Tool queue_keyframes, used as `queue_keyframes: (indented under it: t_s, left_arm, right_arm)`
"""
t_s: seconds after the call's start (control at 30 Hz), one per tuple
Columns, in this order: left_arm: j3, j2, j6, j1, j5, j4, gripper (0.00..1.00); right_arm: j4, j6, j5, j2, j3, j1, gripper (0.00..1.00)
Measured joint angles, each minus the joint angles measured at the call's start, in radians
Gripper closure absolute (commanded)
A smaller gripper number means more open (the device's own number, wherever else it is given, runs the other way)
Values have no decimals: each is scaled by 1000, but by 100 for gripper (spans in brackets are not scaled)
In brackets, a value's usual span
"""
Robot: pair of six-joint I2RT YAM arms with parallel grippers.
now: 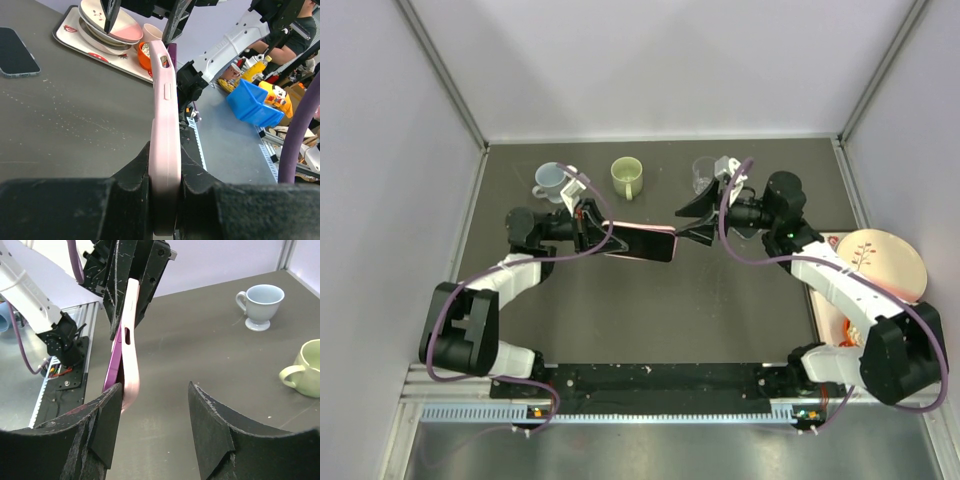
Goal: Take the phone out of the phone case
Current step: Remove the phone case from the phone.
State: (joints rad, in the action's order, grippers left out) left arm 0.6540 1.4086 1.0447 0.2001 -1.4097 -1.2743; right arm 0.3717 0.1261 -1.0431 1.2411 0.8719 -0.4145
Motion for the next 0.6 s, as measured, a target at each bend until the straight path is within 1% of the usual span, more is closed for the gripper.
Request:
queue_keyframes:
  t_s: [0.17,0.6]
  left_arm:
    - [-16,-13,-6,-14,-4,-2,100]
    - [-41,-45,-22,-52,11,-6,100]
  right_arm:
    - [26,33,-32,40,0,-6,44]
    - [52,78,-43,113,0,-47,44]
